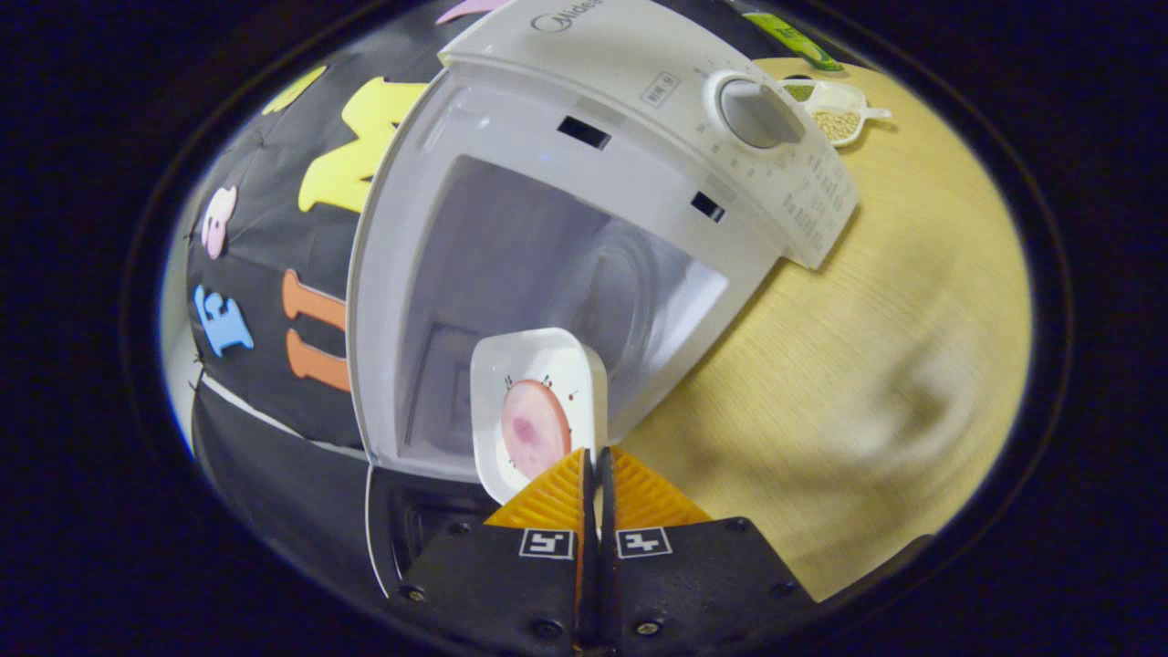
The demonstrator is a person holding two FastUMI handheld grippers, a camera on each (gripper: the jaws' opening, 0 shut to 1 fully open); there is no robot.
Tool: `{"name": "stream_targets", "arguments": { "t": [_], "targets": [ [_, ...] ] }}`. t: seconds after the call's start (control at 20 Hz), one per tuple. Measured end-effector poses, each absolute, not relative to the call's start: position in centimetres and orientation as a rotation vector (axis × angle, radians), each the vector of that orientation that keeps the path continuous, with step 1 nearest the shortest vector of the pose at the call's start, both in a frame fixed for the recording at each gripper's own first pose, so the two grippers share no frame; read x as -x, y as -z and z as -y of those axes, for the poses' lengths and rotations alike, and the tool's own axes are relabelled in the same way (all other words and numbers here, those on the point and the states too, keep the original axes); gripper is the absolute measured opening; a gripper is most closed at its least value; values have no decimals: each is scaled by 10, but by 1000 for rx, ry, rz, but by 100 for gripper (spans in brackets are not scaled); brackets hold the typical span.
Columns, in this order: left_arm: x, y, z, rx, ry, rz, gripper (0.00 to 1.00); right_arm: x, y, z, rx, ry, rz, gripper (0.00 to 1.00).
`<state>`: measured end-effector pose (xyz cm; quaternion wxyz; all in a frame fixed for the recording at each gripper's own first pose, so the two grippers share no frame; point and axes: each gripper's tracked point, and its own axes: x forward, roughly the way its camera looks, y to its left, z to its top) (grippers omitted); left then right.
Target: Open the microwave oven with the left hand, put the food in, and close the microwave oven.
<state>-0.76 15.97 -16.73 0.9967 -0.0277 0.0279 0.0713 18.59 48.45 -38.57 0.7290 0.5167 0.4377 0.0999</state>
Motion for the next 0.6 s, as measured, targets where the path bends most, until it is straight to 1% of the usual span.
{"name": "stream_targets", "arguments": {
  "t": [0.05,0.1,0.25,0.3,0.35,0.4,0.6],
  "targets": [
    [5,170,-163,56,-147,-61,89,-197,386,-486,-1173,-192,-925,0],
    [4,174,-167,58,-153,-68,89,-209,388,-487,-1208,-158,-891,4],
    [0,183,-174,76,-160,-89,89,-240,401,-482,-1236,-77,-782,4],
    [0,185,-175,77,-162,-95,89,-248,406,-480,-1224,-57,-748,0],
    [0,185,-179,74,-165,-99,89,-254,412,-480,-1203,-45,-727,4],
    [-1,184,-180,72,-169,-97,89,-256,418,-482,-1181,-42,-718,4],
    [-1,182,-181,78,-171,-81,89,-272,425,-480,-1039,-44,-573,6]
  ]
}}
